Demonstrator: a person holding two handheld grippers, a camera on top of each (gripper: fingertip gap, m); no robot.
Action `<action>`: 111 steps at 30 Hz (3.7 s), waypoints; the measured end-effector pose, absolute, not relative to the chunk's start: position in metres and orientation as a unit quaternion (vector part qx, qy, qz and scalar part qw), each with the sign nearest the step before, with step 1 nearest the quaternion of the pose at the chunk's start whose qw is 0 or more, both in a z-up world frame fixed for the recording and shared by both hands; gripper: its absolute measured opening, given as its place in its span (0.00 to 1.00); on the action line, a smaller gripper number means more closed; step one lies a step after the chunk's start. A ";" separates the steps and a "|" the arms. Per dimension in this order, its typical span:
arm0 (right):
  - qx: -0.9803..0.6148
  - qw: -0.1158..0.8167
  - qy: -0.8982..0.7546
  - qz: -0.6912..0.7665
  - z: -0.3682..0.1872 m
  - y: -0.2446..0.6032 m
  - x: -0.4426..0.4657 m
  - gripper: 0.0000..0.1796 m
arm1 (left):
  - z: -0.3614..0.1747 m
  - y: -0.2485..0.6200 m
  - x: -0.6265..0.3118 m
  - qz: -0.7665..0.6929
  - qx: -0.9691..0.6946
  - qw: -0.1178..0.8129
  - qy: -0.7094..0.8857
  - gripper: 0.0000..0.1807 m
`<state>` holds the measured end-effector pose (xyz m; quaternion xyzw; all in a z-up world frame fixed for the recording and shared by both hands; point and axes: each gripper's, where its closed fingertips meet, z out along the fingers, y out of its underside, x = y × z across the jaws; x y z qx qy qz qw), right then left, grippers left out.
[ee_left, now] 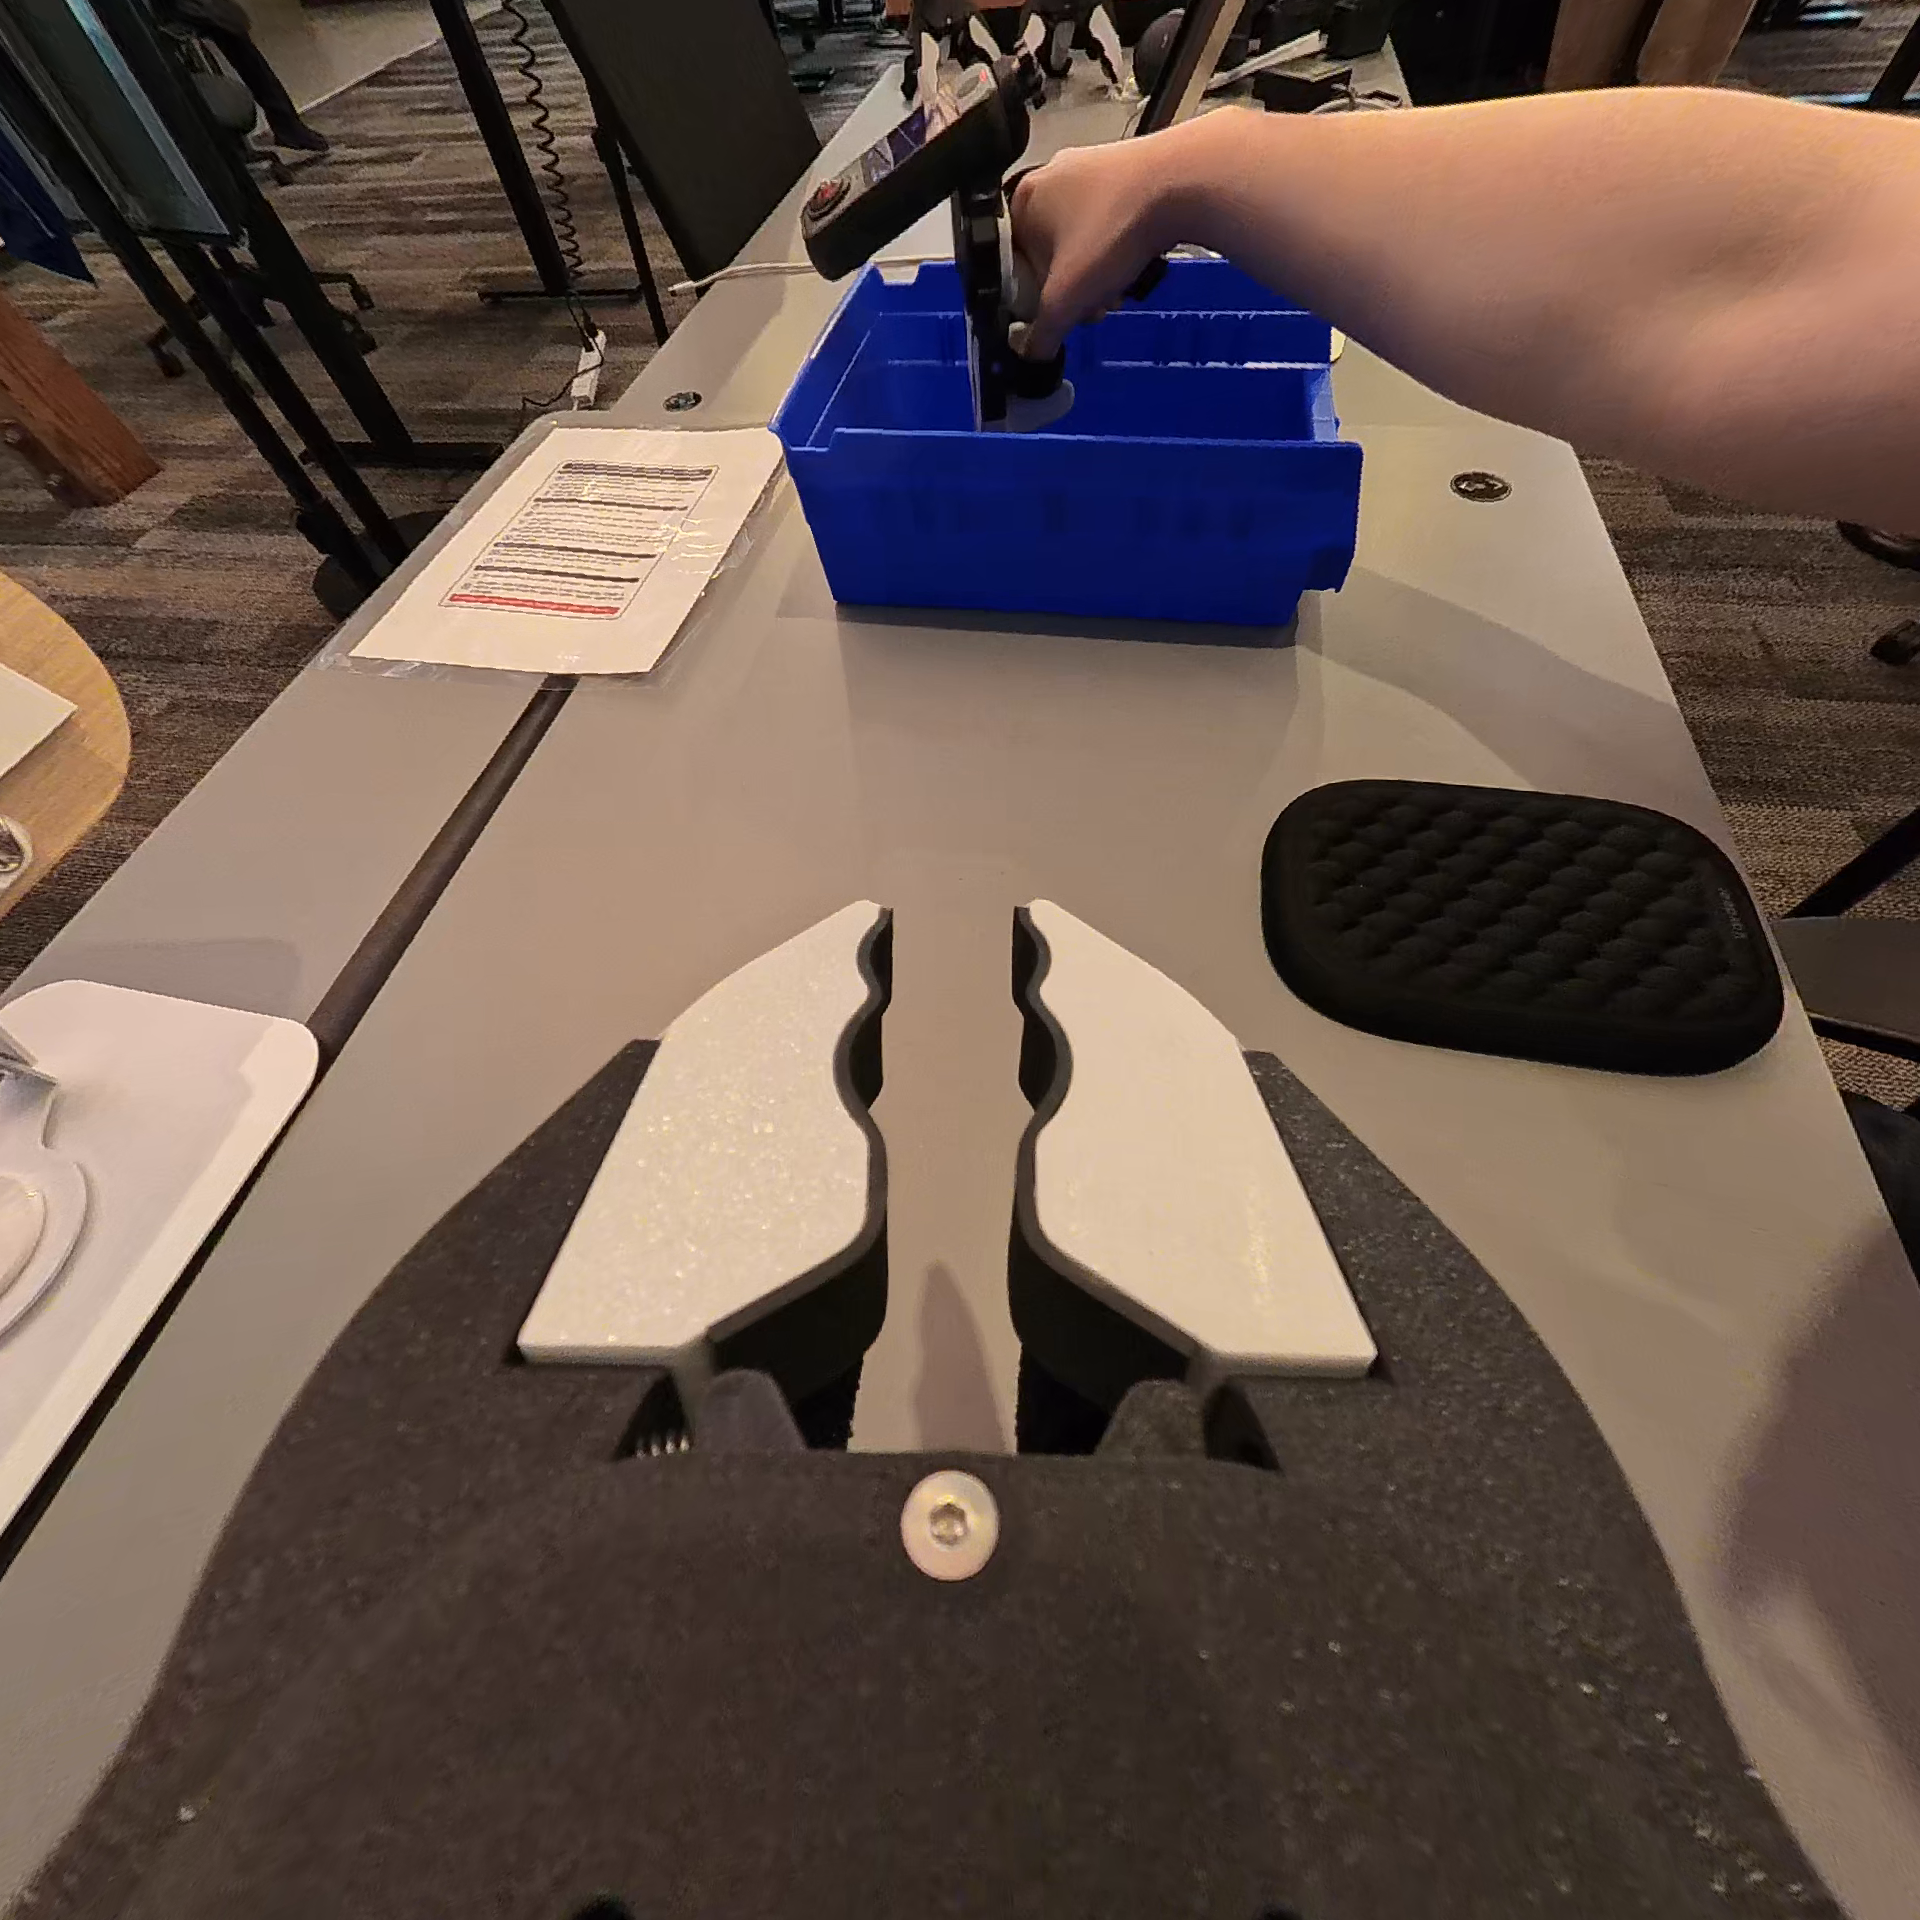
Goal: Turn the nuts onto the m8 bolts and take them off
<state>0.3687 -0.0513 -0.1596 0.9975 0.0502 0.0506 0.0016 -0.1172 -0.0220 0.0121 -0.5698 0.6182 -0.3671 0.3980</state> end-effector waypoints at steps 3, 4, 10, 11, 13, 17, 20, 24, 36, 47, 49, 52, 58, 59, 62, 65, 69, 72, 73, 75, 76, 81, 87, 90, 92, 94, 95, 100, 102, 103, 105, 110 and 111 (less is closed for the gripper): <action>0.997 -0.020 0.047 0.058 -0.154 -0.049 0.370 0.07 | 0.014 -0.021 -0.118 -0.368 -0.570 0.400 0.616 0.12; 0.997 -0.028 0.046 0.061 -0.150 -0.049 0.370 0.08 | 0.015 -0.021 -0.119 -0.368 -0.569 0.402 0.616 0.12; 0.987 -0.107 0.076 0.097 -0.071 -0.048 0.359 0.09 | 0.029 -0.022 -0.124 -0.374 -0.560 0.418 0.609 0.12; 0.982 -0.135 0.083 0.104 -0.049 -0.045 0.352 0.09 | 0.032 -0.022 -0.125 -0.375 -0.559 0.422 0.607 0.12; 0.968 -0.201 0.098 0.112 -0.003 -0.038 0.333 0.09 | 0.036 -0.022 -0.126 -0.378 -0.557 0.427 0.603 0.12; 0.912 -0.364 0.151 0.117 0.090 -0.018 0.263 0.09 | 0.043 -0.019 -0.128 -0.383 -0.558 0.437 0.592 0.12; 0.843 -0.492 0.198 0.088 0.146 -0.007 0.183 0.11 | 0.048 -0.016 -0.131 -0.383 -0.561 0.447 0.582 0.12; 0.753 -0.605 0.258 -0.009 0.182 0.000 0.061 0.13 | 0.052 -0.005 -0.136 -0.379 -0.573 0.461 0.562 0.12; 0.705 -0.638 0.300 -0.078 0.135 0.039 -0.094 0.09 | 0.072 0.033 -0.171 -0.381 -0.608 0.499 0.486 0.12; 0.737 -0.610 0.283 -0.063 0.098 0.054 -0.039 0.08 | 0.099 0.026 -0.191 -0.349 -0.604 0.537 0.475 0.12; 0.741 -0.605 0.286 -0.053 0.095 0.054 -0.036 0.08 | 0.115 0.019 -0.209 -0.332 -0.605 0.553 0.467 0.12; 0.743 -0.602 0.289 -0.049 0.092 0.055 -0.035 0.07 | 0.129 0.015 -0.252 -0.282 -0.622 0.569 0.458 0.12; 0.741 -0.601 0.292 -0.073 0.092 0.053 -0.035 0.07 | 0.073 0.027 -0.403 -0.094 -0.753 0.467 0.454 0.12; 0.743 -0.598 0.292 -0.072 0.090 0.054 -0.035 0.07 | 0.054 0.028 -0.432 -0.072 -0.783 0.428 0.446 0.12; 0.749 -0.593 0.288 -0.064 0.087 0.057 -0.032 0.07 | -0.010 0.017 -0.504 -0.044 -0.864 0.273 0.422 0.08; 0.754 -0.590 0.283 -0.057 0.084 0.060 -0.030 0.08 | -0.062 0.006 -0.550 -0.015 -0.907 0.153 0.392 0.06; 0.756 -0.588 0.281 -0.057 0.083 0.059 -0.028 0.08 | -0.101 0.000 -0.575 0.005 -0.935 0.068 0.349 0.06; 0.758 -0.588 0.278 -0.056 0.082 0.059 -0.027 0.08 | -0.119 -0.004 -0.575 -0.015 -0.950 0.021 0.310 0.06; 0.758 -0.587 0.278 -0.056 0.082 0.059 -0.027 0.08 | -0.124 -0.006 -0.573 -0.023 -0.953 0.005 0.301 0.06; 0.761 -0.583 0.280 -0.055 0.080 0.060 -0.027 0.08 | -0.131 -0.009 -0.571 -0.022 -0.956 -0.013 0.292 0.07; 0.763 -0.580 0.282 -0.053 0.078 0.061 -0.028 0.08 | -0.133 -0.008 -0.573 -0.007 -0.957 -0.014 0.290 0.09; 0.768 -0.568 0.293 -0.040 0.074 0.063 -0.032 0.08 | -0.134 0.002 -0.565 -0.002 -0.962 -0.010 0.275 0.13; 0.765 -0.570 0.296 -0.045 0.075 0.062 -0.034 0.07 | -0.148 -0.001 -0.570 0.017 -0.965 -0.055 0.256 0.16; 0.766 -0.570 0.295 -0.048 0.075 0.062 -0.032 0.07 | -0.154 -0.002 -0.574 0.027 -0.965 -0.072 0.251 0.17; 0.766 -0.570 0.294 -0.049 0.074 0.062 -0.032 0.07 | -0.155 -0.001 -0.574 0.020 -0.966 -0.079 0.245 0.16; 0.766 -0.569 0.294 -0.050 0.074 0.062 -0.031 0.07 | -0.157 -0.001 -0.574 0.021 -0.966 -0.086 0.244 0.16; 0.766 -0.569 0.295 -0.050 0.074 0.062 -0.032 0.07 | -0.157 -0.001 -0.574 0.022 -0.966 -0.089 0.243 0.16; 0.767 -0.565 0.301 -0.046 0.073 0.062 -0.035 0.07 | -0.159 -0.002 -0.576 0.027 -0.966 -0.116 0.231 0.17; 0.767 -0.563 0.304 -0.044 0.072 0.062 -0.035 0.07 | -0.160 -0.002 -0.577 0.030 -0.965 -0.122 0.228 0.17; 0.768 -0.562 0.305 -0.044 0.072 0.062 -0.035 0.07 | -0.160 -0.002 -0.578 0.032 -0.965 -0.124 0.230 0.16; 0.768 -0.562 0.305 -0.044 0.072 0.062 -0.035 0.07 | -0.160 -0.002 -0.578 0.035 -0.964 -0.129 0.231 0.16; 0.767 -0.564 0.304 -0.046 0.073 0.061 -0.034 0.07 | -0.161 -0.002 -0.577 0.041 -0.963 -0.134 0.229 0.16; 0.766 -0.564 0.304 -0.047 0.073 0.060 -0.034 0.07 | -0.161 -0.002 -0.577 0.041 -0.964 -0.134 0.228 0.16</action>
